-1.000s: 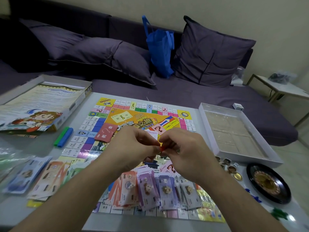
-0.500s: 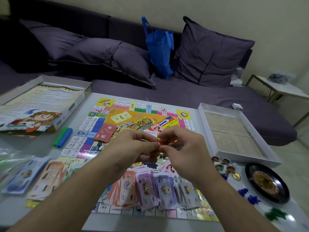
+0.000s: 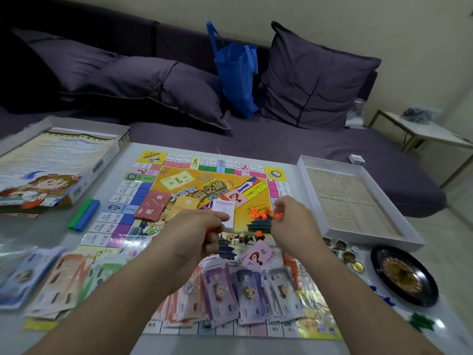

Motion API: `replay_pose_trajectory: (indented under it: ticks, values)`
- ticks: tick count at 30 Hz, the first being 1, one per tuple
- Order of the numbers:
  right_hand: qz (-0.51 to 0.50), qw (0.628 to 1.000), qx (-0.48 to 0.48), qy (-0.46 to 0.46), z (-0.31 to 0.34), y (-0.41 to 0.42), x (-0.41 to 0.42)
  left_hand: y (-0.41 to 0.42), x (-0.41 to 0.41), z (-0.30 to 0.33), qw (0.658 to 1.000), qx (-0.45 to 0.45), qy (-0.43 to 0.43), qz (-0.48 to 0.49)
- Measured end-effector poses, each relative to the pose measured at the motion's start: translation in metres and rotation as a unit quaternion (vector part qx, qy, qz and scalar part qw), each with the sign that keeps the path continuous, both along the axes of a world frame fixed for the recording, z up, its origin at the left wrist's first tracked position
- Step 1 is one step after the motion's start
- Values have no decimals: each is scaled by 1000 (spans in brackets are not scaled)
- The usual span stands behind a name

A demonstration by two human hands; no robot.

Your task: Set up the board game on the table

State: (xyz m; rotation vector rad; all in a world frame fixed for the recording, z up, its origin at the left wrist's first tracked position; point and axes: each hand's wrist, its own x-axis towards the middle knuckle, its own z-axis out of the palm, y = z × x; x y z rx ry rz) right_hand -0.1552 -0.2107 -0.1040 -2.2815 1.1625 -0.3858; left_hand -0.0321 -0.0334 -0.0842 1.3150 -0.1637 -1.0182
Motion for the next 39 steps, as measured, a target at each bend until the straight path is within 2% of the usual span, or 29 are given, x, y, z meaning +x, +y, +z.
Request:
replay_pose_trajectory:
  ticks: [5,8,15,21,26,31,39]
  values:
    - [-20,979,-101,177,-8,-16,5,-3,2,-3,1000,10,14,1]
    - [-24,964,-139,225,-11,-18,8,-5,2,-3,1000,12,9,2]
    - [-21,981,-128,144,-19,-24,5,-4,3,0,1000,15,5,0]
    - [-15,980,-146,135,-21,-25,2,-2,-1,8,1000,26,9,2]
    - [-17,990,-84,110,-16,-32,0,-1,-3,13,999,37,4,4]
    - [5,975,-135,176,-18,-34,-1,0,-2,13,999,36,2,3]
    - [12,969,-182,167,-26,-32,-1,2,-1,12,1000,28,-2,-4]
